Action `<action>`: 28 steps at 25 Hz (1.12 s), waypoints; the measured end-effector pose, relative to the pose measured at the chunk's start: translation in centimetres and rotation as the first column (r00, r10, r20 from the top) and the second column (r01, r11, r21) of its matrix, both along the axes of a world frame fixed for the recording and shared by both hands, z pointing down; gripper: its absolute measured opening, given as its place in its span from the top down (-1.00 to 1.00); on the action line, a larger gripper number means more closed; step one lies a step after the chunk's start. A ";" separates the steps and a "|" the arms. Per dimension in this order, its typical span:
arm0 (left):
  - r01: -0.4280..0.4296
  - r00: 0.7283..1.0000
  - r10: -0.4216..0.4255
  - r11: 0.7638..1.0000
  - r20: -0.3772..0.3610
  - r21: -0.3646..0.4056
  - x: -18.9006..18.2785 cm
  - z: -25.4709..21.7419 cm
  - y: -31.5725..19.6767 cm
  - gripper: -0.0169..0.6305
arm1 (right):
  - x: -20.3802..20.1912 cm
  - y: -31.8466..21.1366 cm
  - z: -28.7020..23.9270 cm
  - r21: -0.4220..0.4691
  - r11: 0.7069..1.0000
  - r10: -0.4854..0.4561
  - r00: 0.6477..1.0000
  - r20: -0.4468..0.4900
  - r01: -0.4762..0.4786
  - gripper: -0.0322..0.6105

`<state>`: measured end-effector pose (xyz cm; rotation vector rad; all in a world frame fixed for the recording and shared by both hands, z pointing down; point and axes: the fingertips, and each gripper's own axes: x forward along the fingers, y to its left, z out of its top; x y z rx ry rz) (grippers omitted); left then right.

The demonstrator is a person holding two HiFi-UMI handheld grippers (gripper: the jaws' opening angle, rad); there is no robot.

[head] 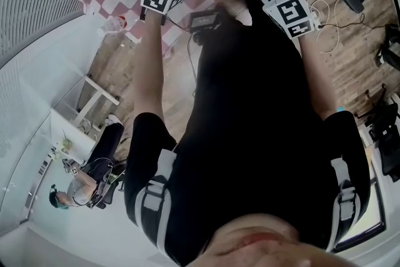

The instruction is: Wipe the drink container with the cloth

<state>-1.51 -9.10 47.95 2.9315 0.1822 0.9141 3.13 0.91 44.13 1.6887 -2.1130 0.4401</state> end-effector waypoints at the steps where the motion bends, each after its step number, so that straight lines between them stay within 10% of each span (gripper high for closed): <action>1: 0.040 0.999 -0.039 0.999 0.010 -0.020 0.0 0.0 -0.4 0.04 | 0.0 -0.2 -0.1 0.002 1.000 -0.010 1.000 -0.001 0.010 0.69; 5: 0.242 0.970 -0.238 0.960 0.046 -0.142 -0.3 0.0 -2.5 0.04 | 0.2 -1.3 -0.7 0.019 0.998 -0.058 0.998 -0.009 0.058 0.69; 11: 0.468 0.877 -0.474 0.803 0.082 -0.369 -1.3 -0.3 -3.8 0.04 | 1.3 -2.8 -1.8 0.045 0.990 -0.135 0.990 -0.038 0.137 0.69; 17: 0.606 0.779 -0.609 0.673 0.146 -0.425 -2.9 1.1 -3.8 0.04 | 2.6 -4.2 -2.0 0.054 0.979 -0.196 0.979 -0.050 0.199 0.68; 28: 0.699 0.681 -0.706 0.547 0.194 -0.461 -4.6 1.9 -3.2 0.04 | -0.1 -6.1 2.4 0.022 0.916 -0.402 0.916 0.010 0.401 0.67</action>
